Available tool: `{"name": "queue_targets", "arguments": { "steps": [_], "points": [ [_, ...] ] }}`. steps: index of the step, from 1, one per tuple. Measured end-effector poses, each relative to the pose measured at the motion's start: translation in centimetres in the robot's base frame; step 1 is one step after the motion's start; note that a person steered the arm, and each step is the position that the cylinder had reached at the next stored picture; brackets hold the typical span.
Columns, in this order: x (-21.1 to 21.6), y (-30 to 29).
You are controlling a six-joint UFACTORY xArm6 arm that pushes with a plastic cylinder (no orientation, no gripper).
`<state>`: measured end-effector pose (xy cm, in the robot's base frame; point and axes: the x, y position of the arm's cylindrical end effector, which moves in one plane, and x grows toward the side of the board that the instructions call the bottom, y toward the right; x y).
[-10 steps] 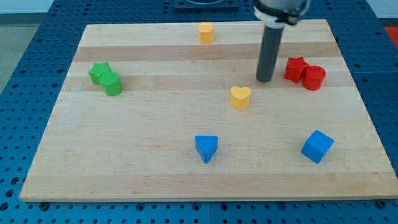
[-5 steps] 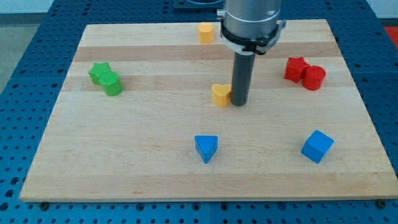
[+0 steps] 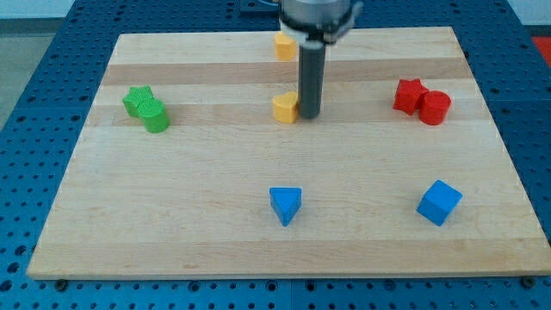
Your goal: Push the yellow heart towards the yellow hexagon
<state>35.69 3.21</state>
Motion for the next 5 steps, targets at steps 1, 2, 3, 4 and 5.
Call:
{"name": "queue_targets", "arguments": {
  "steps": [1,2,3,4,5],
  "points": [
    [-4.1,-0.1],
    [-3.5,-0.1],
    [2.7,0.8],
    [11.1,0.7],
    [12.7,-2.6]
  ]
}}
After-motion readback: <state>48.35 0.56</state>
